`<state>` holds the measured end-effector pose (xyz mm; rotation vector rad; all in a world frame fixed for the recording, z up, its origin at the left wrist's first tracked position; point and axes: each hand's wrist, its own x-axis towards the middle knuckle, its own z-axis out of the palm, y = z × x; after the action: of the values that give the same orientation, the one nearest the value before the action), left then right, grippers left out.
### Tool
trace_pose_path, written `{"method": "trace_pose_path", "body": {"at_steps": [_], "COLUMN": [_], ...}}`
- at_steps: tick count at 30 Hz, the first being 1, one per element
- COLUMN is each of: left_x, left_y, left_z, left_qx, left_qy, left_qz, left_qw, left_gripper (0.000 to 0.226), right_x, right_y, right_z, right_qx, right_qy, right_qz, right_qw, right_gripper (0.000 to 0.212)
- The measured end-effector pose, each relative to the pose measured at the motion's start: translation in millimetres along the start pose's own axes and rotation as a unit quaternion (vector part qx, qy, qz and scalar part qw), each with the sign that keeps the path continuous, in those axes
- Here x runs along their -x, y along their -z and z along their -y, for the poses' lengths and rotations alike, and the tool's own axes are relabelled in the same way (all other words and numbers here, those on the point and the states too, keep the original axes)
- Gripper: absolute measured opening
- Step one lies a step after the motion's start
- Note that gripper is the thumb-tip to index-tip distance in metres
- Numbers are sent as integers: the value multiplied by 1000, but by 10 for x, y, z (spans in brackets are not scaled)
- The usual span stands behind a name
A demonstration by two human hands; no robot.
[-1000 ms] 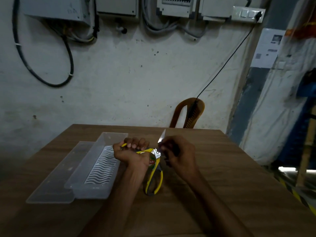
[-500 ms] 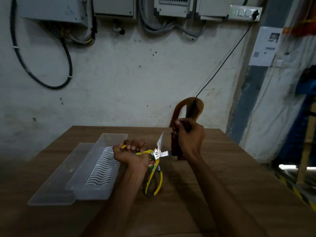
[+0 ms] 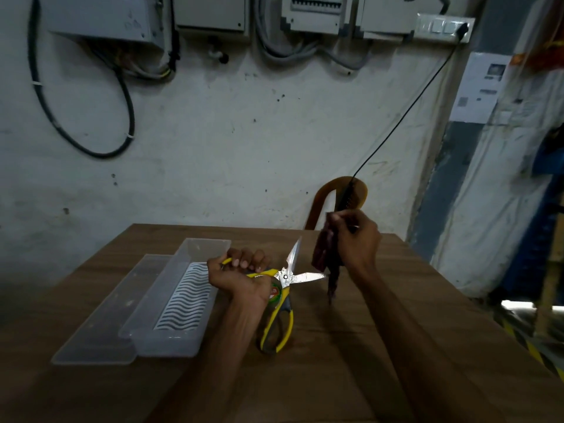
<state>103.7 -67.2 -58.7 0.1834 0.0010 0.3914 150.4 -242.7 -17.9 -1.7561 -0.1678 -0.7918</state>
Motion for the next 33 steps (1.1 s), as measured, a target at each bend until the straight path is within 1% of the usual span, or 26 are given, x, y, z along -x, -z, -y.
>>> {"method": "trace_pose_path", "body": {"at_steps": [3,5,8,10,12,14,16,18,20,21,22,23,25,28,30,33], "left_x": [-7,-10,-29,-40,-49,-56,-56,-48,-46,-45,-44,-41,-30,-22,-26,-16], "left_y": [-10,-2,15,4,-15,-10,-8,-16,-23,-22,-18,-14,-14,-24,-22,-28], "left_z": [-13,3,15,12,15,22,19,8,2,9,22,38,69,79,70,74], "left_qx": [7,13,17,9,-4,-16,-19,-19,-26,-31,-36,-43,-62,-78,-82,-93], "left_qy": [10,28,68,90,98,95,82,65,52,52,54,58,65,64,64,62], "left_qz": [13,29,57,73,77,70,59,44,32,29,27,27,30,43,51,62], "left_qw": [1000,999,996,993,992,993,995,997,998,998,998,997,996,994,993,992], "left_gripper": [20,21,22,22,21,21,21,20,20,20,21,23,27,22,22,22], "right_x": [-178,-174,-43,90,200,259,285,295,301,299,301,311,343,381,392,414], "right_y": [126,167,196,220,230,214,203,224,262,280,289,291,293,294,289,253], "right_z": [-180,-263,-370,-427,-421,-405,-384,-393,-422,-437,-452,-471,-464,-441,-412,-408], "right_qx": [33,26,-39,-97,-154,-207,-262,-330,-391,-397,-385,-362,-320,-268,-242,-224], "right_qy": [-26,-50,-114,-160,-218,-261,-300,-337,-340,-325,-301,-272,-231,-166,-136,-121], "right_qz": [22,49,139,212,267,282,274,279,311,330,344,346,330,305,290,299], "right_qw": [999,997,983,959,926,900,875,836,796,792,802,822,857,899,916,920], "right_gripper": [7,9,7,7,10,14,21,30,43,46,46,46,51,45,40,30]}}
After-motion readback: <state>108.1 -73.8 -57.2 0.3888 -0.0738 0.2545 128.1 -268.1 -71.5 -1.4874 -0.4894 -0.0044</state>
